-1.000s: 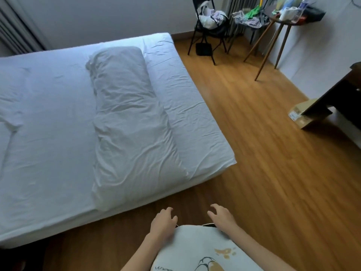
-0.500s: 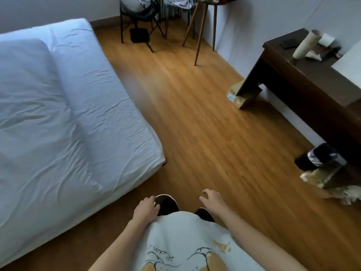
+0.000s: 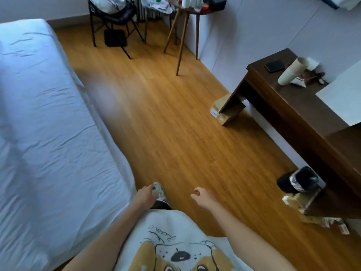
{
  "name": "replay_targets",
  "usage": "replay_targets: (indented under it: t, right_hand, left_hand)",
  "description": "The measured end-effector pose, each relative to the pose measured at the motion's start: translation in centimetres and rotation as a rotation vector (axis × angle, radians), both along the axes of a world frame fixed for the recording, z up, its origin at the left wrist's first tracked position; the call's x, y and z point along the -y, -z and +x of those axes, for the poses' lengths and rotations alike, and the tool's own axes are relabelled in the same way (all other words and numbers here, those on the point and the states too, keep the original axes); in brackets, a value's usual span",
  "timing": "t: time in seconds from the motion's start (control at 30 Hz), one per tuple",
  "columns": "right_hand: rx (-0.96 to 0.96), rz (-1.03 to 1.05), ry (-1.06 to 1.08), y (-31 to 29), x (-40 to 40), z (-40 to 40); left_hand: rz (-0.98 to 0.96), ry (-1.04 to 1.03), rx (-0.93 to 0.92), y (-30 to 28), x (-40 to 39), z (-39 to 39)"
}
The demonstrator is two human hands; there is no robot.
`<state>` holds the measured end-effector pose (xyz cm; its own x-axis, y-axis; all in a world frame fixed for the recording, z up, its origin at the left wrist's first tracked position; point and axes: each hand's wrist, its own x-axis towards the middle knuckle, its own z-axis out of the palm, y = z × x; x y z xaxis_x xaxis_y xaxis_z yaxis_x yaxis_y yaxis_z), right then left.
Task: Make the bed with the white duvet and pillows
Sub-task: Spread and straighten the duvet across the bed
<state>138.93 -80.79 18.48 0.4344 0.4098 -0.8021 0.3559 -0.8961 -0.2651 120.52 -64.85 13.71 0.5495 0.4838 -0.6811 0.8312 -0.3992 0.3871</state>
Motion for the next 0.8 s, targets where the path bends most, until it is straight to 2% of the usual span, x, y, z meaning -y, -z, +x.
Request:
replay_targets:
  t: [0.2,0.3,0.5,0.63,0.8]
  right_hand:
    - [0.044,0.137,0.101,-2.4,-12.5,8.7]
    - [0.037,0.14,0.124,-2.8,-17.0,11.5]
    - [-0.018,0.104,0.022,-1.4,-28.8,16.8]
    - [-0.06,0.126,-0.066,-0.1,-40.2,21.1]
    - [-0.09,0.118,-0.273,0.0,-55.5,25.2]
  left_hand:
    - [0.03,0.132,-0.015,-1.9,-10.7,9.0]
    - [0.034,0.121,-0.009,-2.1,-15.0,11.5]
    - [0.019,-0.032,-0.006,-0.8,-25.4,15.5]
    - [0.047,-0.205,0.0,0.4,-34.5,18.5]
    - [0.044,-0.427,-0.041,0.0,-44.5,20.9]
